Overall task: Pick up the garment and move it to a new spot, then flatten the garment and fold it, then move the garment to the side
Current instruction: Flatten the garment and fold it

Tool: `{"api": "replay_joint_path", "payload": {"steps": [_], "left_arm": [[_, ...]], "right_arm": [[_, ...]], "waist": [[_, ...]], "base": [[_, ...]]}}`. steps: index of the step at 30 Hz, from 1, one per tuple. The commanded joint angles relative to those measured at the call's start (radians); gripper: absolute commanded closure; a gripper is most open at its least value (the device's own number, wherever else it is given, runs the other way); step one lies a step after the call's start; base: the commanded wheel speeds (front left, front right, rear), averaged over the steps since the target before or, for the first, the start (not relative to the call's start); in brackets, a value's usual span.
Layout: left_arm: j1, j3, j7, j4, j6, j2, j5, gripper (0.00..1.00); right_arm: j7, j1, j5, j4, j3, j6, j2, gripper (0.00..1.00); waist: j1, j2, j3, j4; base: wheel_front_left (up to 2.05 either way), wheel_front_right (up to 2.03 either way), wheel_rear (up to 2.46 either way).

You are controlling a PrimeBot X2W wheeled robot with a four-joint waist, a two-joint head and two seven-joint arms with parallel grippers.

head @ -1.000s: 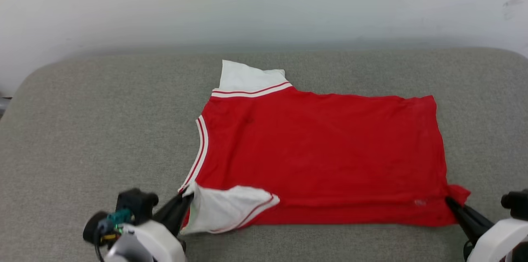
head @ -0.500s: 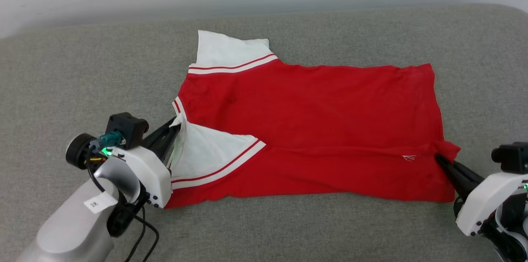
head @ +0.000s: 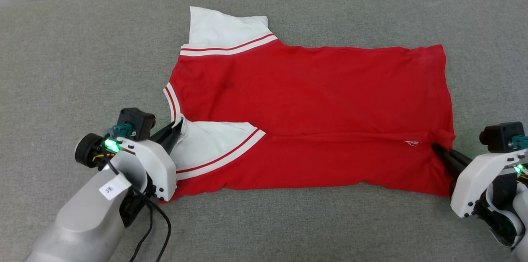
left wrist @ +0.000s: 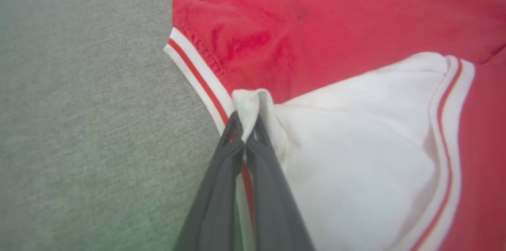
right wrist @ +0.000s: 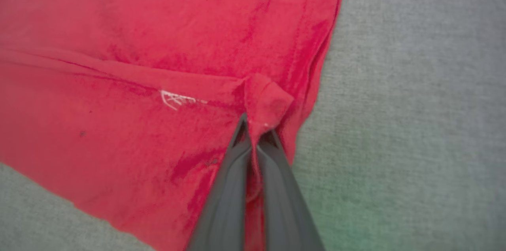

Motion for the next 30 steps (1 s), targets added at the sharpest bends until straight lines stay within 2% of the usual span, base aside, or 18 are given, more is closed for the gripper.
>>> {"api": "replay_joint_path", "payload": {"steps": [1,6,7,8,9,10,15,21,27,30], "left_arm": [[-0.011,-0.014,-0.007,0.023,-0.001,-0.005,-0.005,1.00],[-0.007,-0.070,-0.039,0.082,-0.003,-0.025,-0.038,1.00],[-0.007,-0.078,-0.042,0.091,-0.004,-0.026,-0.050,1.00],[-0.007,-0.083,-0.043,0.101,-0.003,-0.028,-0.065,0.86],[-0.010,-0.086,-0.041,0.110,-0.003,-0.027,-0.079,0.31],[-0.018,-0.086,-0.049,0.115,-0.003,-0.025,-0.087,0.00],[-0.043,-0.105,-0.058,0.105,-0.003,-0.008,-0.135,0.00],[-0.071,-0.136,-0.021,0.054,-0.003,0.044,-0.160,0.00],[-0.108,-0.133,0.156,-0.008,-0.003,0.091,-0.271,0.00],[-0.124,-0.139,0.294,-0.031,-0.003,0.107,-0.326,0.00]], "right_arm": [[0.002,-0.011,-0.002,0.014,0.013,-0.001,0.013,1.00],[-0.016,-0.025,0.007,0.054,0.036,-0.001,0.028,1.00],[-0.023,-0.028,0.006,0.061,0.036,-0.001,0.029,0.93],[-0.028,-0.031,0.008,0.066,0.037,-0.001,0.029,0.62],[-0.031,-0.032,0.010,0.070,0.038,-0.001,0.029,0.20],[-0.040,-0.033,0.005,0.073,0.037,-0.001,0.025,0.00],[-0.094,-0.013,-0.016,0.064,0.019,-0.001,0.020,0.00],[-0.126,0.029,-0.040,0.037,-0.012,-0.001,0.014,0.00],[-0.128,0.064,-0.066,0.010,-0.046,-0.001,0.031,0.00],[-0.117,0.078,-0.078,0.000,-0.059,-0.001,0.038,0.00]], "waist": [[-0.0002,0.0000,0.002,0.001],[-0.0002,0.0000,-0.007,0.000],[-0.0002,0.0000,-0.012,0.001],[-0.0002,0.0000,-0.018,0.002],[-0.0002,0.0000,-0.025,0.003],[-0.0002,0.0000,-0.034,0.005],[-0.0002,0.0000,-0.082,0.017],[-0.0002,0.0000,-0.136,0.035],[-0.0002,0.0000,-0.171,0.049],[-0.0002,0.0000,-0.181,0.055]], "base": [[0.00,0.00,0.00],[0.00,0.00,0.00],[0.00,0.00,0.00],[0.00,0.00,0.00],[0.00,0.00,0.00],[0.00,0.00,0.00],[0.00,0.00,0.00],[0.00,0.00,0.00],[0.00,0.00,0.00],[0.00,0.00,0.00]]}}
